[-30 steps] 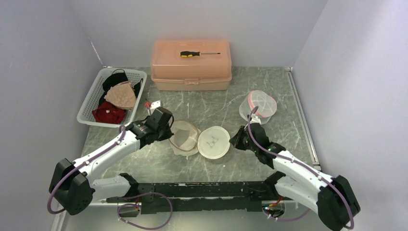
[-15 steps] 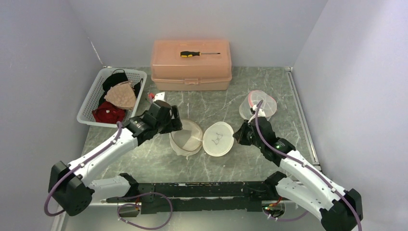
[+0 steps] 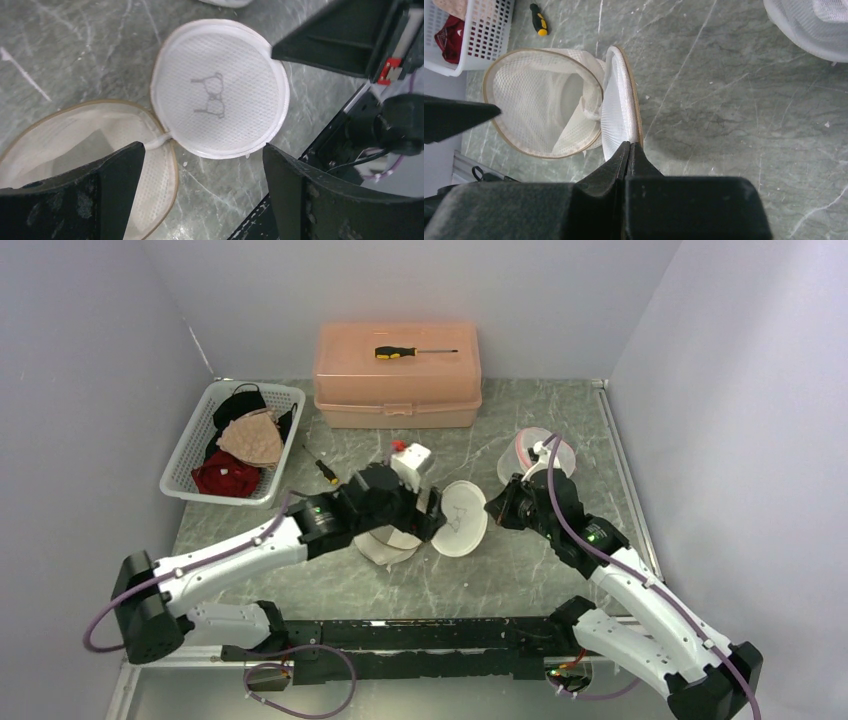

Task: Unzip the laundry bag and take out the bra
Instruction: Close the laundry bag at the center of the board.

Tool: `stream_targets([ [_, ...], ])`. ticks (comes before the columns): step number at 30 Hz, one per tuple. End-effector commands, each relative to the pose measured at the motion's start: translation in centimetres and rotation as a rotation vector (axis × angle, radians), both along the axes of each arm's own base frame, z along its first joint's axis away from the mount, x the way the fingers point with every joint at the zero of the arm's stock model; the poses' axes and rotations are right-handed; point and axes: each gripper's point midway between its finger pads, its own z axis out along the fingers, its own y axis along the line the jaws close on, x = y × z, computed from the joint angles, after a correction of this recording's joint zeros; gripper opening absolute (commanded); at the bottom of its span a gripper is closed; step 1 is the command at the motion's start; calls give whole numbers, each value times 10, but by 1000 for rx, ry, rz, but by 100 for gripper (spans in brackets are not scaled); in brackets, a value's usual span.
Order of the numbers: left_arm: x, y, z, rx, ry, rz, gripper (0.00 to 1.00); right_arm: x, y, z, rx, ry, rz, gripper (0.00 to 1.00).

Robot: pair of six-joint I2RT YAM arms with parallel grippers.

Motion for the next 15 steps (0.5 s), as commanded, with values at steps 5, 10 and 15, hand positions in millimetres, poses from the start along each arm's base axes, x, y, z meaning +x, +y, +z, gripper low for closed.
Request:
stream_targets([
  [5,-5,-50,9,18,-189,-27,93,-4,9,27,96,-5,1,0],
  [10,-13,-72,-3,113,-247,-23,93,-6,14,35,138,3,11,0],
  [15,-18,-83,-12,221,-337,16,93,-8,20,43,182,8,23,0],
])
